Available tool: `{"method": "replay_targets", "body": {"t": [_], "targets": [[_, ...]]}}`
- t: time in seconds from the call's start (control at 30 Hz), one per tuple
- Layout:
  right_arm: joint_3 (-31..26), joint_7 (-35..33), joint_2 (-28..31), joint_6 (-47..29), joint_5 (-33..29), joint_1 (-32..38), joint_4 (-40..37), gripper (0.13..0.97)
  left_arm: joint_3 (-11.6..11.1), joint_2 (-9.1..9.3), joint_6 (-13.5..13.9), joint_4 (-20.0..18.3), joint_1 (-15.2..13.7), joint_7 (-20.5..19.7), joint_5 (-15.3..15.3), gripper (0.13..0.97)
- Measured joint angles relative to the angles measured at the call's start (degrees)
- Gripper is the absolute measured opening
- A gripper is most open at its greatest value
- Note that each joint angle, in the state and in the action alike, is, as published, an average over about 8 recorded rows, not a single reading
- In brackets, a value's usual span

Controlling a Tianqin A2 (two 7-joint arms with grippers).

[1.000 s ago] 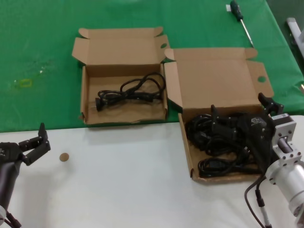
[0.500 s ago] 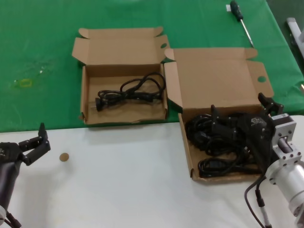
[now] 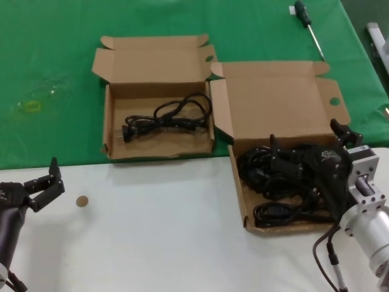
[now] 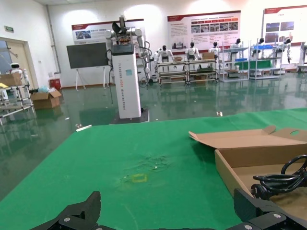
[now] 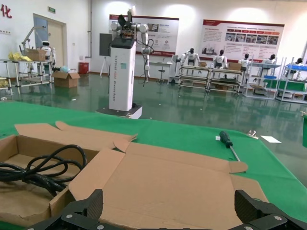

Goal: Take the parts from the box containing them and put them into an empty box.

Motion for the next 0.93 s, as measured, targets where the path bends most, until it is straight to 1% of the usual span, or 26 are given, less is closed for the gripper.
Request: {"method": "replay_targets", "body": {"t": [0.93], "targets": [[0.0,0.0,0.0,0.0,0.0,0.0,0.0,0.966,0.0,0.0,0.0,0.0,0.0,-0.03,0.0,0.966]]}}
